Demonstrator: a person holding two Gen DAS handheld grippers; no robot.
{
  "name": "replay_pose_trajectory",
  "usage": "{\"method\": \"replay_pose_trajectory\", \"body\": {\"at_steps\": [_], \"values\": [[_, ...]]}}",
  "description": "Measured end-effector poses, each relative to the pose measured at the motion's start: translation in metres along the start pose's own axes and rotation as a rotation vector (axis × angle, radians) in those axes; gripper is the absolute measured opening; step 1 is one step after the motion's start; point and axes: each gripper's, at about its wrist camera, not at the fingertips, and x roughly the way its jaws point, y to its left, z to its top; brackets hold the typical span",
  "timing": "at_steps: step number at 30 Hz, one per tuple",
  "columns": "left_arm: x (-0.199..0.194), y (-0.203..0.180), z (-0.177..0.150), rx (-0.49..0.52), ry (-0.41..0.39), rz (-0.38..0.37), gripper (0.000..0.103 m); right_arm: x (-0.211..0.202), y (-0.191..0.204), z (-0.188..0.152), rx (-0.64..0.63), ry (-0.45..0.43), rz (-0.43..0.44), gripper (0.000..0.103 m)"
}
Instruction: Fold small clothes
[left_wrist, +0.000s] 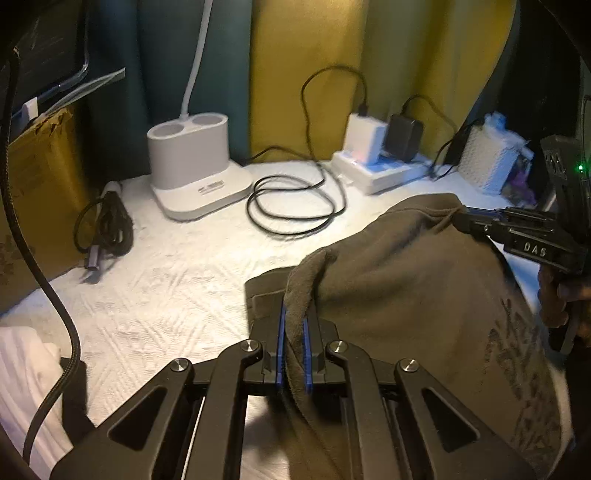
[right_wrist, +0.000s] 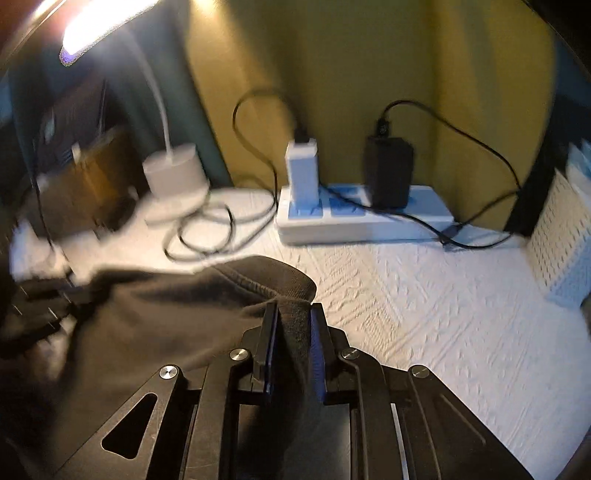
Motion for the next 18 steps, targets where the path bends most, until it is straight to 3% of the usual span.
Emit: {"method": "replay_pose_trajectory", "body": {"at_steps": [3, 6, 8, 10, 17, 18], "values": [[0.006, 0.002, -0.002, -0.001, 0.02, 0.015, 0.007, 0.019, -0.001, -0.008, -0.005, 0.043, -0.04, 0.019], [0.007, 0.001, -0.002, 0.007, 0.02, 0.032, 0.007, 0.022, -0.007, -0.012, 0.007, 0.055, -0.05, 0.027], [0.006, 0.001, -0.002, 0.011, 0.015, 0.04, 0.007, 0.022, -0.011, -0.014, 0.018, 0.058, -0.074, 0.045], [0.004, 0.001, -0.002, 0.01, 0.013, 0.044, 0.008, 0.019, -0.015, -0.016, 0.031, 0.059, -0.095, 0.052], [-0.013, 0.009, -0.004, -0.073, 0.034, 0.017, 0.012, 0.0, -0.017, -0.023, 0.059, 0.049, -0.107, 0.052], [-0.016, 0.01, -0.005, -0.088, 0.04, -0.001, 0.017, -0.005, -0.016, -0.024, 0.064, 0.042, -0.109, 0.052]]}}
